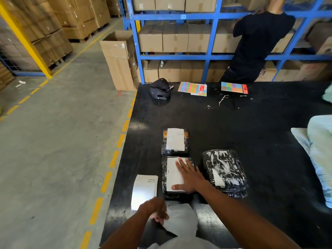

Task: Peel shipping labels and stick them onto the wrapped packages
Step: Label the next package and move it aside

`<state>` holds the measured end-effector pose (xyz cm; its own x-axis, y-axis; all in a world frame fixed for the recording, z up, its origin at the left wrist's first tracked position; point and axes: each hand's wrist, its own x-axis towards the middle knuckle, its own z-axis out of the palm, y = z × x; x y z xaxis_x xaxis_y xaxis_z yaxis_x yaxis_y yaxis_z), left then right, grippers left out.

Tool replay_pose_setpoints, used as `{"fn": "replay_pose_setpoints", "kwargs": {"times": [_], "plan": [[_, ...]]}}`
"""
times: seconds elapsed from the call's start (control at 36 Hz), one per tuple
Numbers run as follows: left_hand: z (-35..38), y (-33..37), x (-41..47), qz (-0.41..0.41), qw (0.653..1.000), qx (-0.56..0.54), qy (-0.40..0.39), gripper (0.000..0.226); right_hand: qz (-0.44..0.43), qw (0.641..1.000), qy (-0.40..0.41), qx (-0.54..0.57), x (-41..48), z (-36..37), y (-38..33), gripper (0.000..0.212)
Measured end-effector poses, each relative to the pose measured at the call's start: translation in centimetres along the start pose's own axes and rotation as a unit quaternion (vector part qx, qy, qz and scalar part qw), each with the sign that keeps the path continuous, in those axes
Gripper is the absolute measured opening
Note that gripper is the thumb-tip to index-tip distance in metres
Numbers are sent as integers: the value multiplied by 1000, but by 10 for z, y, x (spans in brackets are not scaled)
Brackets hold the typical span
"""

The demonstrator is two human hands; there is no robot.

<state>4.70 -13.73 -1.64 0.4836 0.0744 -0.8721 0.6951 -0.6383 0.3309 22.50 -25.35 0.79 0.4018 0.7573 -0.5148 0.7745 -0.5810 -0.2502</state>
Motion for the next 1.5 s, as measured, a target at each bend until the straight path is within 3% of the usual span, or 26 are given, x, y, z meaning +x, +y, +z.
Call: {"fn": "replay_pose_setpoints", "kwargs": {"times": [0.28,0.36,0.5,0.64,0.72,0.78,0.89,1.19,1.36,1.5], "plan": [[-7,5,0,19,996,-42,72,26,-18,1000,6,20,0,2,6,114],[-19,4,-4,2,992,-101,78,38,-20,997,28,74,-2,2,10,103],[-52,6,-17,-7,980,-188,61,18,41,979,89,177,1,6,15,96],[-75,13,-9,-48,965,-162,199,9,141,936,91,310,3,3,12,101],[-77,22,2,-22,961,-160,224,18,172,918,69,349,8,2,8,102],[-75,29,11,-6,949,-218,227,31,183,913,74,358,10,2,7,101],[-74,43,11,3,938,-239,250,56,198,917,83,336,10,-4,1,97],[-121,62,-13,23,947,-263,182,41,204,951,53,228,6,-60,3,56],[-158,61,-3,1,958,-254,132,46,200,958,18,203,9,-88,10,51],[-190,66,1,11,955,-265,130,40,197,952,35,231,22,-111,18,44]]}}
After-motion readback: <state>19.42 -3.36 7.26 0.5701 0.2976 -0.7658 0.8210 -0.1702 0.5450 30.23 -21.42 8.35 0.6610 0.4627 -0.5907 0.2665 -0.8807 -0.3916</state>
